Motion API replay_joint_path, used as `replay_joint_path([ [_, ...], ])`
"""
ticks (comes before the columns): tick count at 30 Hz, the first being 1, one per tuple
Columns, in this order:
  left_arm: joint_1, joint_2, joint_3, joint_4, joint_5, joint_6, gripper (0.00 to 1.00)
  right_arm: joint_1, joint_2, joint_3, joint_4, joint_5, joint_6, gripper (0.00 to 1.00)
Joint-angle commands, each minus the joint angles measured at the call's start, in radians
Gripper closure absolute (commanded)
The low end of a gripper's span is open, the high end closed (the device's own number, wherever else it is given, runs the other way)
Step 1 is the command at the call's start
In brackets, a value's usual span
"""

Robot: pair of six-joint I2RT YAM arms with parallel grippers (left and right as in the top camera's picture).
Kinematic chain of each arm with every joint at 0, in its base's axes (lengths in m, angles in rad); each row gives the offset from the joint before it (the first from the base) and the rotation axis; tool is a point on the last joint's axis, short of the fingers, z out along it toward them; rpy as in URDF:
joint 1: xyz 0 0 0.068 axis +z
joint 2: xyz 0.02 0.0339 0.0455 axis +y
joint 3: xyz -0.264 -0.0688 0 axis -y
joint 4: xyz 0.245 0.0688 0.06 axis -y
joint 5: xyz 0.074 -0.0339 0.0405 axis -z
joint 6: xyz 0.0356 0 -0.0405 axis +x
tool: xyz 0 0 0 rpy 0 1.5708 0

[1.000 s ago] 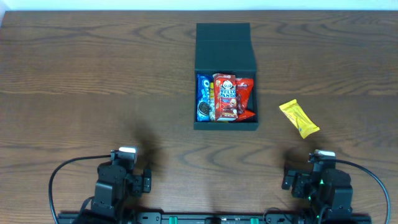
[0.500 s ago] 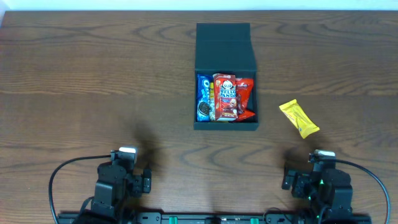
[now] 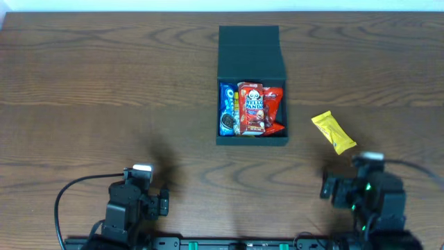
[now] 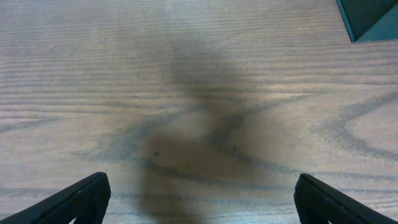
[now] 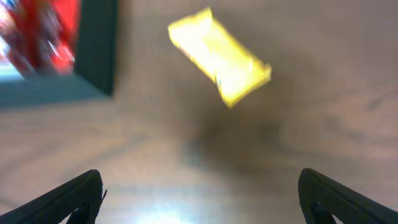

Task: Pack container
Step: 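Move the right gripper over the yellow snack bar, then close the right gripper on the yellow bar and lift it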

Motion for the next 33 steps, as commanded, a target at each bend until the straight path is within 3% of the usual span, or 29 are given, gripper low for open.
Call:
replay_joint_path([
  [1, 0.007, -0.005, -0.008, -0.003, -0.010, 0.006, 0.05, -0.006, 0.148, 0.128, 0.019, 0.016, -0.016, 0.01],
  [12, 0.007, -0.005, -0.008, -0.003, -0.010, 0.006, 0.05, -0.037, 0.680, 0.523, -0.110, 0.063, -0.018, 0.01],
  [15, 0.007, -0.005, -0.008, -0.003, -0.010, 0.007, 0.04, -0.049, 0.783, 0.605, -0.216, 0.062, -0.154, 0.01],
  [18, 0.007, -0.005, -0.008, -0.003, -0.010, 0.006, 0.05, -0.061, 0.869, 0.645, -0.310, 0.055, -0.296, 0.01],
  [22, 0.007, -0.005, -0.008, -0.003, -0.010, 0.006, 0.05, -0.074, 0.965, 0.653, -0.312, -0.017, -0.304, 0.01],
  [28, 0.007, -0.005, -0.008, -0.003, -0.010, 0.006, 0.05, -0.077, 1.110, 0.653, -0.258, 0.060, -0.511, 0.01],
  [33, 0.007, -0.005, -0.008, -0.003, -0.010, 0.006, 0.05, -0.077, 1.168, 0.653, -0.169, 0.082, -0.520, 0.01],
])
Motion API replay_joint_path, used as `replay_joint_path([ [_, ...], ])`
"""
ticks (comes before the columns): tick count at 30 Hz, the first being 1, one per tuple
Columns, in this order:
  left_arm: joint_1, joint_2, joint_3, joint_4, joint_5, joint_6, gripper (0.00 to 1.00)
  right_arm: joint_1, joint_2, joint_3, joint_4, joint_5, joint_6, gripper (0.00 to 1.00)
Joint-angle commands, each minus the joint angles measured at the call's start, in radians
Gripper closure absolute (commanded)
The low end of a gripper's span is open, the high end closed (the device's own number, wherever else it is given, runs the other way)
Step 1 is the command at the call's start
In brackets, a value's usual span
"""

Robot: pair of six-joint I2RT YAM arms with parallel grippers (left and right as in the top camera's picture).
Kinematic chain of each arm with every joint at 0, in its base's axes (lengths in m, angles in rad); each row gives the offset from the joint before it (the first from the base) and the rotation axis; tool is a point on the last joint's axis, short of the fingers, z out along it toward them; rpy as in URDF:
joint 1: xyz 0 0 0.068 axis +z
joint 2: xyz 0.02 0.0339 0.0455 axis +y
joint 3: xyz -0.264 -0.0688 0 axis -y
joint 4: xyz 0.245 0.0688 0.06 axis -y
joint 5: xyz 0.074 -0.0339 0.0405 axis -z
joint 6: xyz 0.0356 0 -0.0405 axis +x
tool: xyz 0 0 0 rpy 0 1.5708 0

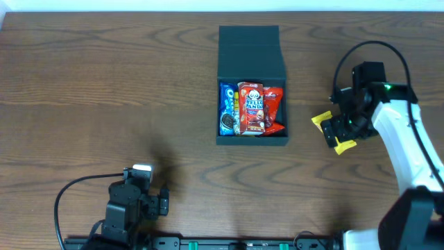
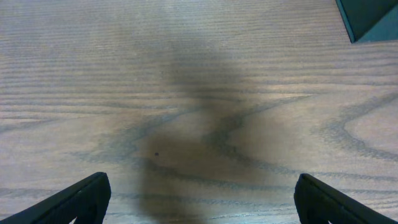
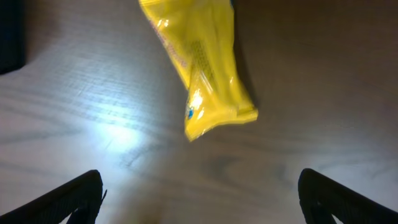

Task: Pack container
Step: 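Close the right gripper on the yellow bar and lift it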

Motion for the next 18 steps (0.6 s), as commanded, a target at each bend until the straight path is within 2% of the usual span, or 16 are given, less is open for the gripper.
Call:
replay_joint_path([
  [1, 0.007, -0.005, -0.008, -0.004, -0.010, 0.007, 0.05, -0.005, 0.018, 0.018, 0.037, 0.027, -0.061, 0.01],
  [7, 0.007, -0.005, -0.008, -0.004, -0.010, 0.007, 0.05, -0.019, 0.073, 0.018, 0.077, 0.028, -0.219, 0.01],
  [18, 0.007, -0.005, -0.008, -0.004, -0.010, 0.007, 0.05, -0.031, 0.209, 0.018, 0.188, 0.027, -0.257, 0.01],
])
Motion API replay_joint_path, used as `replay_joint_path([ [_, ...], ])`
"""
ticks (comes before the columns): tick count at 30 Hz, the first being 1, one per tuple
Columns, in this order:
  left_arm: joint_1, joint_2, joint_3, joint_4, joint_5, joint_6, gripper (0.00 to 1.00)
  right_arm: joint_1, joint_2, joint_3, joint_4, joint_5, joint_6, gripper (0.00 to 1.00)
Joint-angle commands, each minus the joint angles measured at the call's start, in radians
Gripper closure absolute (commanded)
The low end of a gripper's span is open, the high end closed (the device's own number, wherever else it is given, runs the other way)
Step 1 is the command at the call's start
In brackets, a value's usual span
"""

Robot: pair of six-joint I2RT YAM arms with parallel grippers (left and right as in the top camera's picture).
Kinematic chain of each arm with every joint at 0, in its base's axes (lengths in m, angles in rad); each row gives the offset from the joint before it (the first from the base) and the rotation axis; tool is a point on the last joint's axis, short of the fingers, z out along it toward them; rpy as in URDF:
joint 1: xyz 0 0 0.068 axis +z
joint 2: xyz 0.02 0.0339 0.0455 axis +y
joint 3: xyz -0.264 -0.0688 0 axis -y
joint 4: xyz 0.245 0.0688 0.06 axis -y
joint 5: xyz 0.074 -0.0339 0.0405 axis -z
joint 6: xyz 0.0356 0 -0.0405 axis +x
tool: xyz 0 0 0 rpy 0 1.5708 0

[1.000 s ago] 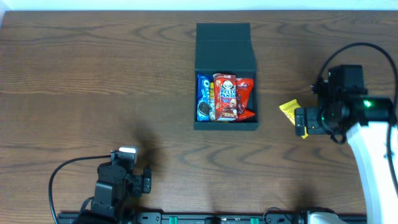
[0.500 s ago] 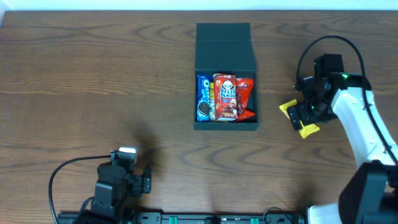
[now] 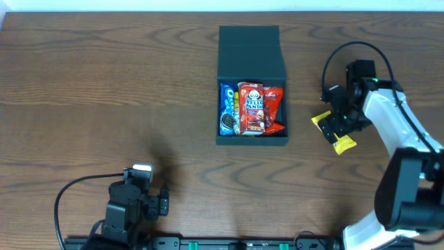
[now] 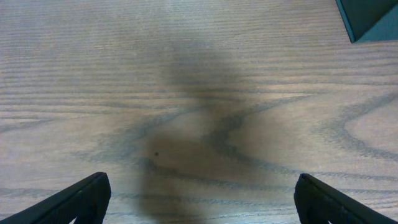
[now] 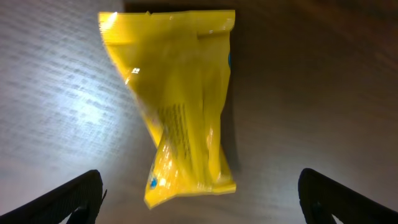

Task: Pack container
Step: 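Close the right gripper on the yellow bar and lift it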

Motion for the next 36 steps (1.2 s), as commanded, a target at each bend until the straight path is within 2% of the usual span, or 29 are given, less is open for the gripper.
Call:
replay_joint_path([
  [1, 0.007, -0.005, -0.008, -0.004, -0.010, 0.006, 0.05, -0.009, 0.032, 0.018, 0.021, 0.009, -0.050, 0.01],
  [10, 0.007, -0.005, -0.008, -0.004, -0.010, 0.006, 0.05, -0.008, 0.055, 0.017, 0.042, -0.133, -0.129, 0.01],
  [21, 0.007, -0.005, -0.008, -0.004, -0.010, 0.006, 0.05, -0.003, 0.084, 0.000, 0.051, -0.116, -0.137, 0.01],
  [31, 0.007, -0.005, -0.008, -0.004, -0.010, 0.006, 0.05, -0.003, 0.085, -0.071, 0.145, -0.114, -0.136, 0.01],
  [34, 0.007, -0.005, -0.008, -0.004, -0.010, 0.006, 0.05, -0.003, 0.084, -0.088, 0.152, -0.114, -0.136, 0.02],
  [36, 0.007, -0.005, -0.008, -0.004, -0.010, 0.006, 0.05, -0.003, 0.084, -0.095, 0.155, -0.114, -0.136, 0.11],
])
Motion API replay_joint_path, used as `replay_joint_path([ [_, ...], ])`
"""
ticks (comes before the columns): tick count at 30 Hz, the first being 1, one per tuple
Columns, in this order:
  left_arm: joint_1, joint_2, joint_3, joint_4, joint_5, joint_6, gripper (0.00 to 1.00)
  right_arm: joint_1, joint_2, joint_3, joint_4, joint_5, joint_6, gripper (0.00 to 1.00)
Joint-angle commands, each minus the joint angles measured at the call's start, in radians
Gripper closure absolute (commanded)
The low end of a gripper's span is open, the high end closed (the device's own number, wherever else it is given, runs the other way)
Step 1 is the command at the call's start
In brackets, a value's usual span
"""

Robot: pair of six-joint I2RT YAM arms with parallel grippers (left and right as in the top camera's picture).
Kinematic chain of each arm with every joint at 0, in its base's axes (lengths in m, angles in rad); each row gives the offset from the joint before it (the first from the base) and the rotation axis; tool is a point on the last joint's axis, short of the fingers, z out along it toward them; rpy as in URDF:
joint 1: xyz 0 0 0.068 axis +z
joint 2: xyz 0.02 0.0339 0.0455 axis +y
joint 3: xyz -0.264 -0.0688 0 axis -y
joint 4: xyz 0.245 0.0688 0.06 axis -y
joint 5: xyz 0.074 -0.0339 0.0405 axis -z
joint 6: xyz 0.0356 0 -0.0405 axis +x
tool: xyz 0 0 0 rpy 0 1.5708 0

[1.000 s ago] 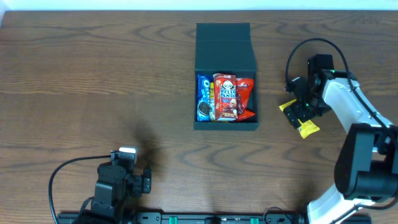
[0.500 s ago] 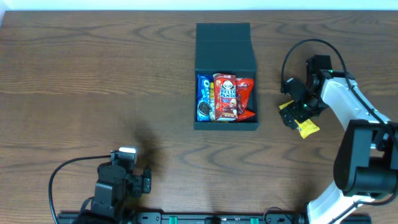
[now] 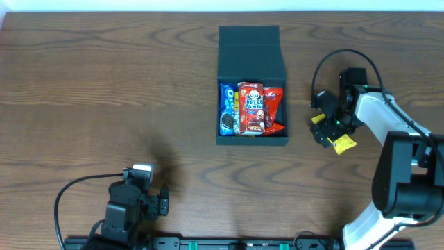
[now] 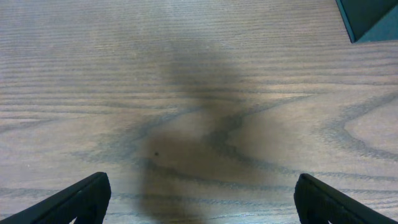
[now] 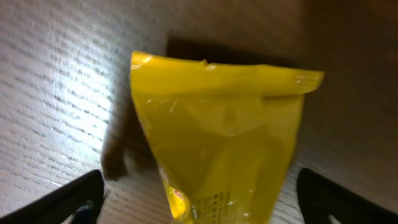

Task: Pack container
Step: 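Close the right gripper on the yellow bar and lift it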

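A dark green box (image 3: 252, 85) stands open mid-table, its lid flat behind it, holding a blue Oreo pack, a Hello Panda pack and a red pack. To its right a yellow snack packet (image 3: 334, 135) (image 5: 224, 137) lies on the wood. My right gripper (image 3: 326, 128) (image 5: 200, 205) is low over the packet, open, with one finger on each side of it. My left gripper (image 3: 141, 187) (image 4: 202, 202) stays open near the front left edge, nothing between its fingers (image 4: 81, 199).
The brown wooden table (image 3: 104, 104) carries nothing else. A corner of the box (image 4: 368, 18) shows at the top right of the left wrist view. A black cable loops above the right arm.
My right gripper has come lower and closer onto the yellow packet, which now fills the space between its open fingers. The left arm has not moved.
The right gripper was parked at the front right, the yellow packet ahead of it. It then stood out over the packet to the right of the box, then lower above it, and now straddles it, still open. The left arm stayed parked throughout.
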Motion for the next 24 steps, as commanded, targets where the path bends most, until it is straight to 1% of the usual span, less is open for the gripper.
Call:
replay_joint_path([
  [1, 0.007, -0.005, -0.008, -0.004, -0.010, 0.007, 0.05, -0.003, 0.009, -0.013, 0.003, -0.004, -0.007, 0.16],
  [3, 0.007, -0.005, -0.008, -0.004, -0.010, 0.007, 0.05, -0.003, 0.009, -0.013, 0.003, -0.004, -0.007, 0.33],
  [4, 0.007, -0.005, -0.008, -0.004, -0.010, 0.007, 0.05, -0.003, 0.009, -0.013, 0.003, -0.004, -0.007, 0.36],
  [8, 0.007, -0.005, -0.008, -0.004, -0.010, 0.007, 0.05, -0.003, 0.009, -0.013, 0.001, -0.004, -0.006, 0.37],
  [11, 0.007, -0.005, -0.008, -0.004, -0.010, 0.007, 0.05, -0.003, 0.009, -0.013, -0.002, -0.004, -0.006, 0.45],
  [13, 0.007, -0.005, -0.008, -0.004, -0.010, 0.007, 0.05, -0.002, 0.009, -0.013, -0.010, -0.004, -0.006, 0.54],
  [15, 0.007, -0.005, -0.008, -0.004, -0.010, 0.007, 0.05, -0.002, 0.009, -0.013, -0.016, -0.004, -0.006, 0.58],
  [17, 0.007, -0.005, -0.008, -0.004, -0.010, 0.007, 0.05, -0.002, 0.009, -0.013, -0.018, -0.004, -0.006, 0.65],
  [21, 0.007, -0.005, -0.008, -0.004, -0.010, 0.007, 0.05, -0.002, 0.009, -0.013, -0.017, -0.005, -0.006, 0.71],
  [23, 0.007, -0.005, -0.008, -0.004, -0.010, 0.007, 0.05, -0.002, 0.009, -0.013, -0.018, -0.009, -0.006, 0.76],
  [24, 0.007, -0.005, -0.008, -0.004, -0.010, 0.007, 0.05, -0.002, 0.009, -0.013, -0.017, -0.009, -0.006, 0.77],
])
